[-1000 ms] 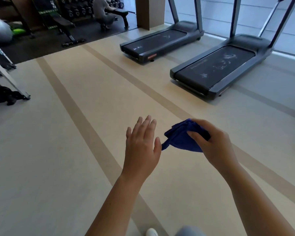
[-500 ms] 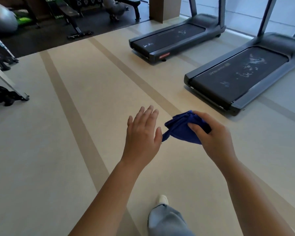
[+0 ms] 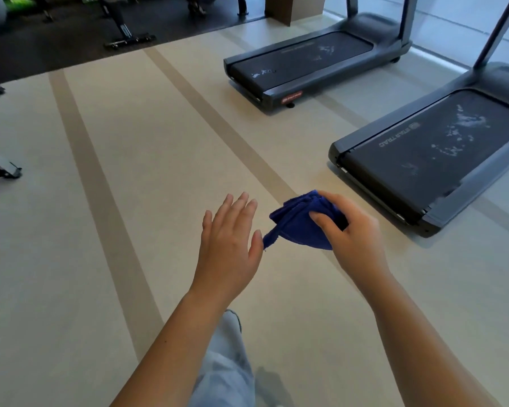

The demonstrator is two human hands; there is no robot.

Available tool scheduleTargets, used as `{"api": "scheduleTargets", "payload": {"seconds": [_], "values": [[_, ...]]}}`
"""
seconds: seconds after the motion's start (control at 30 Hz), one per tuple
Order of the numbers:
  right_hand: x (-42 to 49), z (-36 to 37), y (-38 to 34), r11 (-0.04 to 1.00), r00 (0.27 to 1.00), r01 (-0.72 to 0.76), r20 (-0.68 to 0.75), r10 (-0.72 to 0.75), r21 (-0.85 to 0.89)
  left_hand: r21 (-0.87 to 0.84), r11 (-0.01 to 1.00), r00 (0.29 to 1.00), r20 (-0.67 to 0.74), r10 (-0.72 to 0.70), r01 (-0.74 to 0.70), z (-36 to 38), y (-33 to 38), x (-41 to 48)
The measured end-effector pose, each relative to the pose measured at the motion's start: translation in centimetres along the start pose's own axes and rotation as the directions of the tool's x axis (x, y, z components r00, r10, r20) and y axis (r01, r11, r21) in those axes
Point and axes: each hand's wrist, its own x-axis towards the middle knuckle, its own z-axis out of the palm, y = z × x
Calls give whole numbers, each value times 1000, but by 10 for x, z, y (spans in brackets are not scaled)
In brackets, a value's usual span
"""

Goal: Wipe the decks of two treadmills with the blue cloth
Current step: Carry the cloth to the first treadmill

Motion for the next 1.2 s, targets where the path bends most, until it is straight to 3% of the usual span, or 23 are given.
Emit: {"api": "scheduleTargets", "payload": {"seconds": [0.47,0.83,1.2], "values": [[295,138,-40,999,999,-1,-36,-1,-37,-59,997,999,17,47,-46,3,-169,289],[529,180,-4,999,997,-32,-70,31,-9,-58,997,998,20,56,-54,61,-247,514],[775,218,2,999,1000,-17,22,18,-46,-79,997,995,96,-16,23,96,-310,736]]}}
